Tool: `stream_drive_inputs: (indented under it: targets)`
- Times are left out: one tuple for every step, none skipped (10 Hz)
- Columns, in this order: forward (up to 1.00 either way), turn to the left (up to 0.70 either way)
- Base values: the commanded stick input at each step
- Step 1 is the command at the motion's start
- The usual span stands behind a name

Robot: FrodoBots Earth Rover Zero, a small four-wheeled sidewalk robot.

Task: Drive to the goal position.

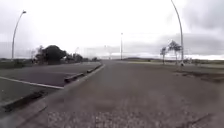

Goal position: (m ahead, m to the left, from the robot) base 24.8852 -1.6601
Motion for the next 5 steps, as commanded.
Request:
stream_drive_inputs:
  targets:
    - [1.00, 0.00]
    - [1.00, 0.00]
    - [1.00, 0.00]
    - [1.00, 0.00]
    - [1.00, 0.00]
